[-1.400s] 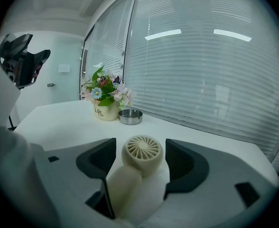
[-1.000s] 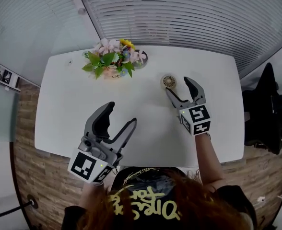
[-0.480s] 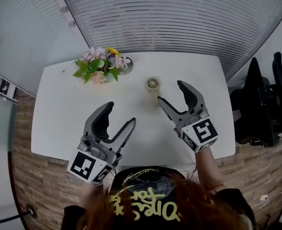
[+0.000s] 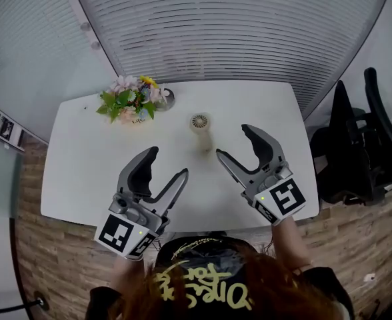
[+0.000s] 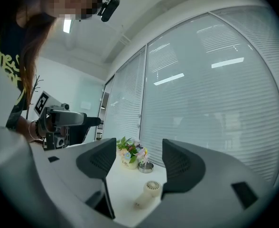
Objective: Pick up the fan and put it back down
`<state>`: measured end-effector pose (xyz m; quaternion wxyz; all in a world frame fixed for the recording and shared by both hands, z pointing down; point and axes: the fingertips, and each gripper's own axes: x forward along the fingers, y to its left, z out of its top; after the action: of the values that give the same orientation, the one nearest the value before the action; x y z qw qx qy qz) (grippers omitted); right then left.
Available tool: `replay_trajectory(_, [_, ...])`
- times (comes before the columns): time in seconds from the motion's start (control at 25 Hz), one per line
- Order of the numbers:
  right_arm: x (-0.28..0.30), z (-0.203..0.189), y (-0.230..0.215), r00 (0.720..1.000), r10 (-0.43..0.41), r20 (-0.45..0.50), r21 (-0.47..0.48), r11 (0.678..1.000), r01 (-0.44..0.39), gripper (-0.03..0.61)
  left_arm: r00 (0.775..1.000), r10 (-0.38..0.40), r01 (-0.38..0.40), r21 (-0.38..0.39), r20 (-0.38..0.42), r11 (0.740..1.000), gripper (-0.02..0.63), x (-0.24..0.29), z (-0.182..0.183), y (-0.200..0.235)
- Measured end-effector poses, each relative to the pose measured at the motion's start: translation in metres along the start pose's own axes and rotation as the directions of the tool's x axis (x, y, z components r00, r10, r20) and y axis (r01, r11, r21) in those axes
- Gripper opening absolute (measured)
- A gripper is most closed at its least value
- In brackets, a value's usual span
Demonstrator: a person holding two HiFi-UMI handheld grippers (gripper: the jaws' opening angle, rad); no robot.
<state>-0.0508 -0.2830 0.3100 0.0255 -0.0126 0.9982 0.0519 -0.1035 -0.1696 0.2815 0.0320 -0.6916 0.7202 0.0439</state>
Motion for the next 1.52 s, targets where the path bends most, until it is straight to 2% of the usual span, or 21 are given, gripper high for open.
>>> replay_trajectory(0.28, [-0.032, 0.01, 0.01, 0.998, 0.037, 0.051, -0.008, 0.999, -0.037, 0.287, 1.0, -0.015, 0.015, 0.006, 0.007, 1.0, 0.278, 0.005, -0.001, -0.028])
replay_trajectory(0.36, [-0.041, 0.012, 0.012, 0.997, 0.043, 0.058, 0.013, 0.999, -0.044, 0.264, 1.0, -0.013, 0.013, 0.003, 0.005, 1.0, 0.276, 0.006, -0.004, -0.035])
replay_trajectory(0.6, [-0.062, 0.014, 0.018, 0.995, 0.073, 0.065, 0.066, 0.995, -0.078, 0.264, 1.0, 0.022, -0.022, 0.0, 0.015, 1.0, 0.267, 0.005, -0.006, -0.052])
replay_trajectory(0.8, [-0.071, 0.021, 0.018, 0.991, 0.067, 0.119, 0.045, 0.996, -0.072, 0.244, 1.0, 0.027, -0.027, 0.003, -0.007, 1.0, 0.262, 0.001, -0.009, -0.055])
replay_trajectory(1.12, [-0.072, 0.031, 0.024, 0.99, 0.029, 0.135, 0.042, 0.998, -0.035, 0.243, 1.0, -0.023, 0.023, -0.003, 0.009, 1.0, 0.253, 0.004, -0.001, -0.052])
replay_trajectory(1.24, [-0.063, 0.034, 0.033, 0.99, 0.016, 0.143, 0.052, 0.998, -0.023, 0.216, 0.999, -0.036, 0.036, -0.012, 0.013, 0.999, 0.247, -0.003, 0.0, -0.041])
replay_trajectory(1.4, [-0.053, 0.027, 0.047, 0.996, -0.014, 0.092, 0.077, 0.997, 0.007, 0.194, 0.996, -0.087, 0.087, 0.0, -0.035, 0.996, 0.222, -0.013, -0.007, -0.033])
replay_trajectory(1.52, [-0.044, 0.029, 0.057, 0.997, -0.017, 0.076, 0.053, 0.998, 0.013, 0.183, 0.994, -0.11, 0.11, -0.017, -0.013, 0.994, 0.192, -0.019, -0.001, -0.025])
